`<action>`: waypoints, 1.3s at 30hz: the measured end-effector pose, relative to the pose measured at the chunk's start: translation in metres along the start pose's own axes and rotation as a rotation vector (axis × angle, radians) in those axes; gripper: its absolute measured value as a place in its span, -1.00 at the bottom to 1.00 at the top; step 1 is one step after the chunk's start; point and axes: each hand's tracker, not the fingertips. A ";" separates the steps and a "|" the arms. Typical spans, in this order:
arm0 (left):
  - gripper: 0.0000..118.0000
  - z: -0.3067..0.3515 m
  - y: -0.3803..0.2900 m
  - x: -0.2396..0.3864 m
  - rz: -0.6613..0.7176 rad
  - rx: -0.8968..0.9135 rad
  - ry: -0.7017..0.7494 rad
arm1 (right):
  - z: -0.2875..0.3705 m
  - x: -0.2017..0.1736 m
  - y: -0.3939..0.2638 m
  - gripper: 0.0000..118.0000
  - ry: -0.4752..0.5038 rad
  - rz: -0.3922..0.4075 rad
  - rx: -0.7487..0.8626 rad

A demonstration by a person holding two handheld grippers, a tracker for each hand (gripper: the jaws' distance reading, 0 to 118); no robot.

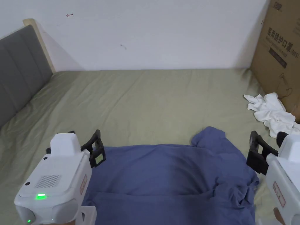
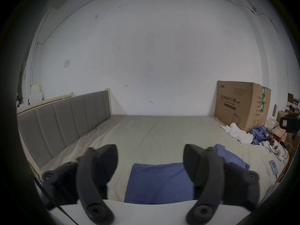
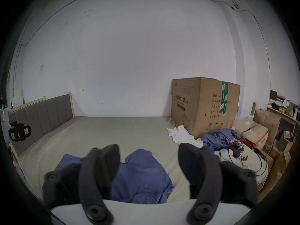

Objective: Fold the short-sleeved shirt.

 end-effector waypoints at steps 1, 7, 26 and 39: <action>0.15 -0.002 0.000 0.001 -0.005 -0.003 -0.011 | -0.001 -0.001 0.000 -0.09 0.000 0.001 0.004; -1.00 -0.024 -0.007 0.003 -0.033 -0.063 -0.032 | -0.013 -0.011 0.001 -1.00 -0.009 0.023 0.023; -0.82 -0.294 -0.066 -0.070 0.044 -0.700 -0.051 | -0.126 -0.035 -0.005 -1.00 0.011 0.029 -0.119; -0.60 -0.357 -0.141 -0.076 0.033 -0.897 -0.049 | -0.182 -0.016 -0.050 -1.00 0.009 0.015 -0.242</action>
